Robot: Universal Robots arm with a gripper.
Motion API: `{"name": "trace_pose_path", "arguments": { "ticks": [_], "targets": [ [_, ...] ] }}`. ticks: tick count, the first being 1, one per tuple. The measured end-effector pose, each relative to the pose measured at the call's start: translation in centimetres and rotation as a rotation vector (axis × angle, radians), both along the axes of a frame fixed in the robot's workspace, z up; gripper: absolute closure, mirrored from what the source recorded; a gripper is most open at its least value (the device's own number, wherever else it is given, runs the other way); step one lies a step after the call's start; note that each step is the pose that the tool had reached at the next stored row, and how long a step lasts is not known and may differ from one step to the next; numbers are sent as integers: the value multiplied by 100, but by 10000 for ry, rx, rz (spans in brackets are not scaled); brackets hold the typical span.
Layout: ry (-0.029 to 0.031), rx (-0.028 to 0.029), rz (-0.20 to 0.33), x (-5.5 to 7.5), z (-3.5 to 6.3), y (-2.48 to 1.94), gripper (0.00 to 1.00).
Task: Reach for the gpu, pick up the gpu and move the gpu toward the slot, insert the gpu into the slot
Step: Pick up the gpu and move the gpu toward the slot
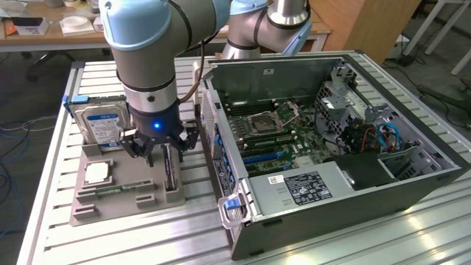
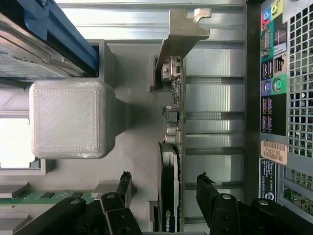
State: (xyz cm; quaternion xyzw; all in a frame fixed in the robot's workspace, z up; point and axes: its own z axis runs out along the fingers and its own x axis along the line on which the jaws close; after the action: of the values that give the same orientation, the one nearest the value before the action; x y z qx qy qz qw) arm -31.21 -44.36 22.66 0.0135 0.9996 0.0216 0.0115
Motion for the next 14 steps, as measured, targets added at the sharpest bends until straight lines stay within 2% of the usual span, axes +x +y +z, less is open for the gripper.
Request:
{"name": "trace_pose_path", "arguments": {
  "ticks": [6, 14],
  "targets": [
    [2, -1, 0, 24, -31, 23, 35],
    [1, 0, 0, 26, -35, 24, 35]
  ]
}}
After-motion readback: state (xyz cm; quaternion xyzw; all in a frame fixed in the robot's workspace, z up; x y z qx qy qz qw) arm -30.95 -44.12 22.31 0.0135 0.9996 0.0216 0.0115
